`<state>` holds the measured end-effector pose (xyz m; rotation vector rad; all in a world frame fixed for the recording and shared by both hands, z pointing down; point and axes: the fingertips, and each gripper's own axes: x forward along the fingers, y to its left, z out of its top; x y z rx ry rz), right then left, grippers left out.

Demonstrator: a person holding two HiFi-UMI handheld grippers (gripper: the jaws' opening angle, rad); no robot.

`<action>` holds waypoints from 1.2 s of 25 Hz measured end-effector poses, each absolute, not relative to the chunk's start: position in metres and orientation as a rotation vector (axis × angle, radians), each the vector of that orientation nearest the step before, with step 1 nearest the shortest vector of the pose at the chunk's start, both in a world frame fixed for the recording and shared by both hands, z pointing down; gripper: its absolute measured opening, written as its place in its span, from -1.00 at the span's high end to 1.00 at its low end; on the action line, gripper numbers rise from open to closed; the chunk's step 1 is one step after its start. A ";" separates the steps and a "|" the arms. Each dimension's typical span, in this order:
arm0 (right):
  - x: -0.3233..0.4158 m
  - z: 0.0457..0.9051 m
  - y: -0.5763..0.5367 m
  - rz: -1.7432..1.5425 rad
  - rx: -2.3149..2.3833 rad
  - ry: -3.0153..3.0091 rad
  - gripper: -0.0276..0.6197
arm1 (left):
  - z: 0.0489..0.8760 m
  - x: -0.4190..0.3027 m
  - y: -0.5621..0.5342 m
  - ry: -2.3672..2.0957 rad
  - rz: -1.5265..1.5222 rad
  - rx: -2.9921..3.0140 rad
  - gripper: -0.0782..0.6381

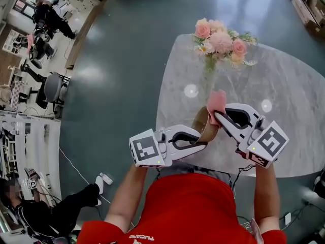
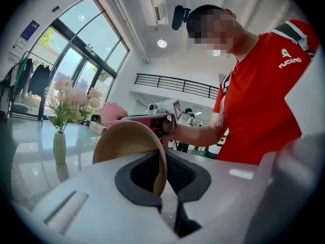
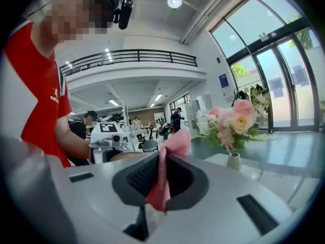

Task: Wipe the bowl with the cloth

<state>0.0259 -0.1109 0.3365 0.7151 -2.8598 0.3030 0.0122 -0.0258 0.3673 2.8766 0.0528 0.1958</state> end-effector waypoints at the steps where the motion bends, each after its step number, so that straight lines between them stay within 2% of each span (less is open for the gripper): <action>1: 0.028 0.341 -0.116 0.314 0.737 -2.849 0.84 | 0.366 0.013 -0.024 0.068 0.193 2.864 0.72; 11: 0.052 0.377 -0.150 0.278 0.978 -2.664 0.84 | 0.380 0.020 -0.043 -0.021 0.294 2.892 0.72; 22: 0.063 0.436 -0.155 0.037 0.918 -2.291 0.84 | 0.475 0.020 -0.090 -0.324 0.965 2.894 0.72; 30: 0.068 0.477 -0.165 -0.075 0.820 -2.098 0.84 | 0.540 0.015 -0.116 -0.358 1.456 2.814 0.72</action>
